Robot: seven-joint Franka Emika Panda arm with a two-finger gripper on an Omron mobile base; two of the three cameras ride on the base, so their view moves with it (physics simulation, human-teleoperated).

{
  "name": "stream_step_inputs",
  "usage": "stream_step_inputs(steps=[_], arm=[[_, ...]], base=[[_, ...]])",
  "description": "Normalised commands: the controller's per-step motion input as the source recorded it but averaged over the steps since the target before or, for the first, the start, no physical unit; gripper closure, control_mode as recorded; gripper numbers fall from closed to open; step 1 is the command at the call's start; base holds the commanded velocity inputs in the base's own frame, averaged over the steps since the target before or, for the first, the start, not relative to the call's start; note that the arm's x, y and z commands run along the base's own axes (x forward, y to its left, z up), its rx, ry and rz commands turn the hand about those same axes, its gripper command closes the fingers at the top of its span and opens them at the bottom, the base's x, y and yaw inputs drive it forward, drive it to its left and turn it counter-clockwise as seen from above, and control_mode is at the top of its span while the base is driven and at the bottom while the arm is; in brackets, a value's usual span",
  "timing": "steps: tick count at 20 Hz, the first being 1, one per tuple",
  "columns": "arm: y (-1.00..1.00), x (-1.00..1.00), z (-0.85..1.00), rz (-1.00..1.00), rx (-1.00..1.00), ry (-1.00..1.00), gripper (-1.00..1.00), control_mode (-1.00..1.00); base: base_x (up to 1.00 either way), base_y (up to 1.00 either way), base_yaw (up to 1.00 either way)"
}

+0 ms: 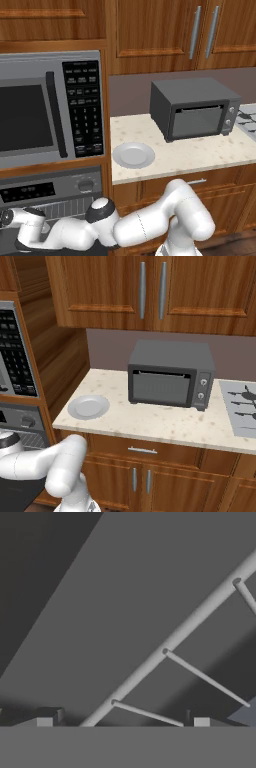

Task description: Take the baked cake out of the oven and place it on the plate for cooling. Then close the oven door.

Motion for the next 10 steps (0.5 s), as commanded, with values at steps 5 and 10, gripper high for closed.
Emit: stream_step_inputs(steps=[5,10], arm=[[0.33,0.00,-0.94,0.00,-0.32,0.00,-1.00,-1.00],[0.31,-0.04,-0.94,0.00,-0.35,0.00,-1.00,-1.00]], base=[[0.00,0.00,0.00],[0.00,0.00,0.00]])
